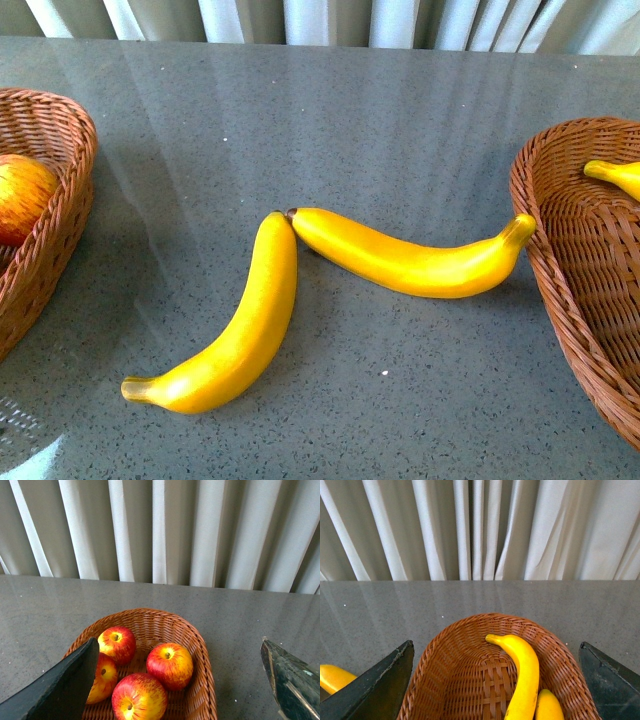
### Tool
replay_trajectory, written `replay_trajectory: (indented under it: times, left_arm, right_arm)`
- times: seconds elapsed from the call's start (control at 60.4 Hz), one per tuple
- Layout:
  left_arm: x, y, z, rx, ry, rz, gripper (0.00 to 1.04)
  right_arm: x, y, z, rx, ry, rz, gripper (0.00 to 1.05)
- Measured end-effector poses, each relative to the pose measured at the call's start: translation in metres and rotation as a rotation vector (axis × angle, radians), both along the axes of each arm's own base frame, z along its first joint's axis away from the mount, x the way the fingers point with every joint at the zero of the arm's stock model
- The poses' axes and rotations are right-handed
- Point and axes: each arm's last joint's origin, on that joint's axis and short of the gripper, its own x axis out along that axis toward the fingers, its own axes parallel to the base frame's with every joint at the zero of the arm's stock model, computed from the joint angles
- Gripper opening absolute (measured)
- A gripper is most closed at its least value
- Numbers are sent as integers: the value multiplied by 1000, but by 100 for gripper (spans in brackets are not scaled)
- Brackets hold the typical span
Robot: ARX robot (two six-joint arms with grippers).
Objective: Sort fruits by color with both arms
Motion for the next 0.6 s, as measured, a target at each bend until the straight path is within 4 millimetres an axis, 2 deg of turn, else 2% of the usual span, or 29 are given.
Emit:
replay_trajectory:
  times: [0.133, 0.232, 0.265, 0.315, 0.398, 0.596]
  left_arm:
    - [0, 0, 0, 0, 0, 0, 96]
    - [0, 0, 0, 0, 0, -1, 96]
    - [0, 0, 0, 0, -1, -1, 96]
    - [0, 0, 0, 0, 0, 0, 96]
    - [0, 0, 0, 0, -1, 0, 96]
    - [0, 0, 0, 0, -1, 0, 96]
  right_arm:
    - [0, 0, -1, 0, 23, 25, 96]
    - [5, 0, 2, 99, 390, 265, 96]
    - [14, 3, 5, 149, 477, 372, 96]
    - [24, 4, 9, 153, 502, 397, 96]
    - [56, 9, 16, 113, 486, 377, 96]
    - [97, 35, -3, 59, 509, 398, 96]
